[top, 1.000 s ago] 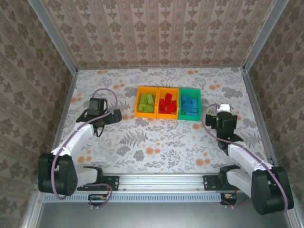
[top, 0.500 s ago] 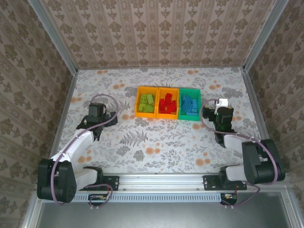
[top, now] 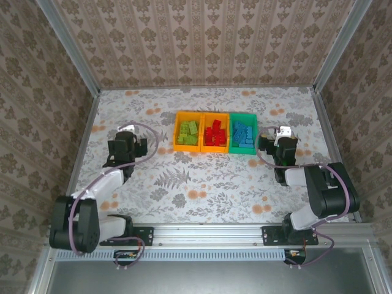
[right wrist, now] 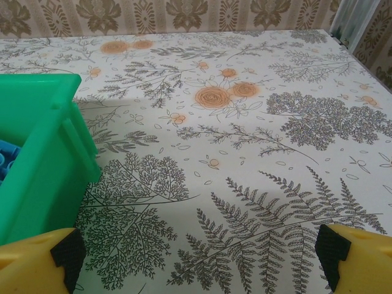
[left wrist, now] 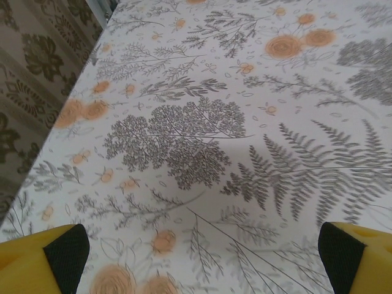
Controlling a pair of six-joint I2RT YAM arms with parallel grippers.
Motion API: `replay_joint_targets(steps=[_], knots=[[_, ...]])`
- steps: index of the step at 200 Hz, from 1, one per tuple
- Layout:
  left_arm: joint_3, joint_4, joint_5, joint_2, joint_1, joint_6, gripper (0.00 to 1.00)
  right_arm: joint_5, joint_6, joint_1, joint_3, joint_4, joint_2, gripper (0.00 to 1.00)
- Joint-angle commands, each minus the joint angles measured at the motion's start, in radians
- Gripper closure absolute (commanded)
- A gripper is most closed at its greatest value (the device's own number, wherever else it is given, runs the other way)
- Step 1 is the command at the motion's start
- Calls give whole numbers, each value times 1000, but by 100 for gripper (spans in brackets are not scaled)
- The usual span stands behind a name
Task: Sort the legos into containers by color
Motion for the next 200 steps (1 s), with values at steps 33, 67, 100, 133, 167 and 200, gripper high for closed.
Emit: replay_joint_targets(steps=[33,67,100,133,167,200], knots=[[-63,461,62,198,24,163,0,-17,4,-3,14,30,3,0],[-103,556,153,234,115,77,0,-17,4,-2,14,30,4,0],[-177,713,167,273,153,35,0,-18,4,-3,12,30,3,0],[-158,684,139,275,138,43,0,-18,4,-3,12,29,3,0],[-158,687,137,279,140,45,0,-17,4,-3,12,30,1,0],[-157,684,138,276,140,44,0,-19,5,-3,12,30,3,0]])
